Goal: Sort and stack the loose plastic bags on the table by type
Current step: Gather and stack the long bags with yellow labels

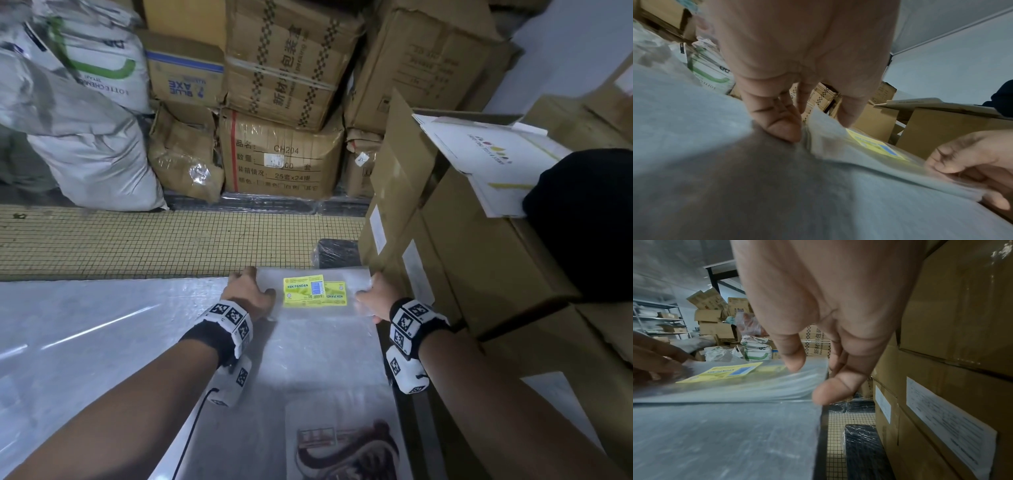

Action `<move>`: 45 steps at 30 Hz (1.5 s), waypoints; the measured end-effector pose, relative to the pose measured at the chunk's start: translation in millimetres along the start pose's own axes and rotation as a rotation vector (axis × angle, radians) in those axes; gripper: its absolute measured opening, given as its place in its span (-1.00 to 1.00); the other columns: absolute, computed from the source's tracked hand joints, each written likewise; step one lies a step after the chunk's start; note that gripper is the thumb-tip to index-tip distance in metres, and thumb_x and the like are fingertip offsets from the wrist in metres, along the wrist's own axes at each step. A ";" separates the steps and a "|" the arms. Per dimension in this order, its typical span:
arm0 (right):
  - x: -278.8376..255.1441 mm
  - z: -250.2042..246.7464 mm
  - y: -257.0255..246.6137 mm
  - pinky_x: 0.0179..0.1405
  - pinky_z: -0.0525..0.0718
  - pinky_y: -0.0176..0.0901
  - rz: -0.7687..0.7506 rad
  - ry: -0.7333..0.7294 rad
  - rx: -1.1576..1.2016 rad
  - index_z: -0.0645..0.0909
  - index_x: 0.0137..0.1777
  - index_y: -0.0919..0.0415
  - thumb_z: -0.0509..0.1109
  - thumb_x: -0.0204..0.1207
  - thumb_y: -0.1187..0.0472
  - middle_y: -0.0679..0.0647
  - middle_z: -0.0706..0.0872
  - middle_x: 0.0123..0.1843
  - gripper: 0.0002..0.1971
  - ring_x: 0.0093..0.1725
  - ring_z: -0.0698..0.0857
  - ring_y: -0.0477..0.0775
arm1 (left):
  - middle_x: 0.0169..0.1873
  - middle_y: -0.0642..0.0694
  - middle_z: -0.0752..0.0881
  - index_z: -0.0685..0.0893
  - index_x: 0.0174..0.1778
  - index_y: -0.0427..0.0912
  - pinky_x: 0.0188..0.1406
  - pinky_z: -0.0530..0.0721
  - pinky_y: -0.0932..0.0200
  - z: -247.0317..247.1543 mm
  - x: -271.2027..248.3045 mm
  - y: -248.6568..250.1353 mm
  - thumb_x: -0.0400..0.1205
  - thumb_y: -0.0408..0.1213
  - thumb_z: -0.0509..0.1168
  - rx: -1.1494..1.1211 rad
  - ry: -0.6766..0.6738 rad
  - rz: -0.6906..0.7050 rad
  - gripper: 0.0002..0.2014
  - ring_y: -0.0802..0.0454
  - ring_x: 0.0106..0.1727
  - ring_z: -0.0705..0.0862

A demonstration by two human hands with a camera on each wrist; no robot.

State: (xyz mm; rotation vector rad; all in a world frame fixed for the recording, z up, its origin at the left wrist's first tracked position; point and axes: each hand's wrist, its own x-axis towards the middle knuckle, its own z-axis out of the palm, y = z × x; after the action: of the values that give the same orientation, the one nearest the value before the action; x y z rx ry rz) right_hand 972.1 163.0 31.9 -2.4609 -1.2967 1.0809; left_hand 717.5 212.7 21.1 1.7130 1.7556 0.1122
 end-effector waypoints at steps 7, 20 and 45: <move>6.7 -5.9 13.3 -0.14 0.70 -0.03 -0.107 0.042 -0.049 0.47 0.34 0.33 0.37 0.57 0.04 0.30 0.66 0.14 -0.54 0.03 0.74 0.29 | 0.55 -0.17 0.26 0.09 0.69 -0.02 0.48 0.45 -0.23 -17.0 5.2 -15.5 0.37 0.20 0.52 0.060 -0.025 0.198 0.07 -0.28 0.53 0.36; 21.1 -16.3 32.1 0.64 0.27 0.18 -0.366 -0.259 -0.026 -0.09 0.72 -0.12 0.76 0.13 0.04 -0.07 0.02 0.75 0.30 0.70 0.09 0.00 | 0.70 0.05 -0.14 -0.20 0.71 0.01 0.61 -0.19 -0.43 -12.0 19.7 -26.5 0.07 0.29 0.58 0.450 -0.254 0.405 0.44 -0.01 0.72 -0.06; 13.0 -15.4 32.5 0.47 0.41 -0.17 -0.449 -0.128 -0.270 -0.03 0.73 0.08 0.76 0.14 0.03 -0.13 0.01 0.70 0.27 0.57 0.30 -0.04 | 0.35 0.12 0.40 0.25 0.56 0.05 0.48 0.33 -0.21 -22.4 23.4 -17.8 0.12 0.24 0.58 0.504 -0.259 0.427 0.10 0.02 0.39 0.46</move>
State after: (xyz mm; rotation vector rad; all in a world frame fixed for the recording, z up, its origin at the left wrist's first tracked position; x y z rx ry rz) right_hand 1008.3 155.9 21.9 -2.1228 -2.0270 1.0078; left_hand 693.0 240.3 20.2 2.3256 1.2716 -0.3817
